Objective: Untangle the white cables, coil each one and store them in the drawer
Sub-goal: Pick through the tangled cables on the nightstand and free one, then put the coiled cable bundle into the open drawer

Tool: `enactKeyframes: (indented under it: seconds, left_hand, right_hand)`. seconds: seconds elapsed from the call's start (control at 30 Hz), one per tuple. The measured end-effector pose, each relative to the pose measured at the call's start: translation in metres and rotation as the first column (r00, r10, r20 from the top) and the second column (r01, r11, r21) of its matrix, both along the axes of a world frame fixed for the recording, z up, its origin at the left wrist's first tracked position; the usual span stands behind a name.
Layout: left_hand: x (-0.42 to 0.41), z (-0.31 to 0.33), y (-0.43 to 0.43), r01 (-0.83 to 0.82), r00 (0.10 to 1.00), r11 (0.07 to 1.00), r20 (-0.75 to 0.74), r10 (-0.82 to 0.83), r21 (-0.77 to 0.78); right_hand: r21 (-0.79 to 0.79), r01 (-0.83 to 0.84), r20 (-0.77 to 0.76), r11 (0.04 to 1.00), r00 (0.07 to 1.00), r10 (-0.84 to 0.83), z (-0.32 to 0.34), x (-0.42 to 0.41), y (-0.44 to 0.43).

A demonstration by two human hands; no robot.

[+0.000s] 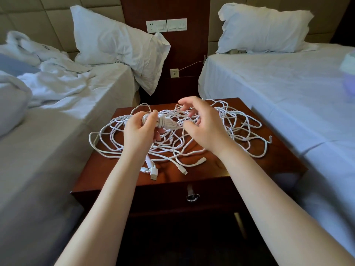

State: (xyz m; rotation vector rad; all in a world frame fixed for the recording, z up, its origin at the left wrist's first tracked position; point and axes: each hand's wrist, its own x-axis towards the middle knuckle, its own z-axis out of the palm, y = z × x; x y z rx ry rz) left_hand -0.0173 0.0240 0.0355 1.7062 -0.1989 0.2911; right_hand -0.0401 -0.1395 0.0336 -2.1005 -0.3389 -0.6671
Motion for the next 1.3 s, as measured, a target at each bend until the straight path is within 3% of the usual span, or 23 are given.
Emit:
enactKeyframes:
  seconds: [0.13,0.27,0.43,0.57,0.7,0.8,0.97,1.07,1.2,1.3]
  left_hand:
    - [-0.025,0.000,0.009,-0.032,0.992,0.990,-0.124,0.014,-0.138]
    - [-0.058,-0.001,0.020,0.021,0.976,0.946,-0.197,-0.089,-0.322]
    - [-0.103,-0.019,0.027,0.059,0.959,0.903,-0.227,-0.169,-0.426]
    - [-0.120,-0.024,0.027,0.004,0.949,0.916,-0.288,-0.131,-0.402]
    - [-0.128,-0.026,0.030,-0.013,0.945,0.924,-0.306,-0.113,-0.383]
    - [-0.129,-0.029,0.033,-0.026,0.942,0.931,-0.320,-0.099,-0.365]
    - [-0.129,-0.032,0.035,-0.010,0.947,0.947,-0.306,-0.094,-0.321]
    - [-0.129,-0.033,0.035,-0.011,0.950,0.950,-0.299,-0.088,-0.312]
    - [-0.128,-0.036,0.033,-0.001,0.952,0.957,-0.293,-0.088,-0.290]
    - [-0.127,-0.038,0.030,0.014,0.952,0.961,-0.291,-0.097,-0.276]
  right_hand:
    - [0.105,0.096,-0.002,0.990,0.995,-0.096,0.006,-0.030,0.000]
    - [0.079,0.094,-0.122,0.992,0.989,-0.084,-0.004,-0.064,0.009]
    - [-0.067,0.077,-0.362,0.995,0.927,-0.096,-0.042,-0.099,0.015]
    - [-0.206,0.055,-0.556,0.977,0.815,-0.163,-0.064,-0.114,0.014]
    - [-0.375,0.054,-0.619,0.925,0.729,-0.293,-0.074,-0.114,0.018]
    - [-0.272,0.108,-0.702,0.956,0.657,-0.275,-0.082,-0.106,0.024]
    - [-0.083,0.298,-0.714,0.951,0.648,-0.265,-0.091,-0.102,0.028]
    - [-0.137,0.365,-0.717,0.921,0.604,-0.346,-0.092,-0.100,0.033]
    - [-0.372,0.355,-0.605,0.857,0.607,-0.515,-0.097,-0.099,0.039]
    - [-0.317,0.354,-0.672,0.880,0.571,-0.472,-0.095,-0.095,0.034]
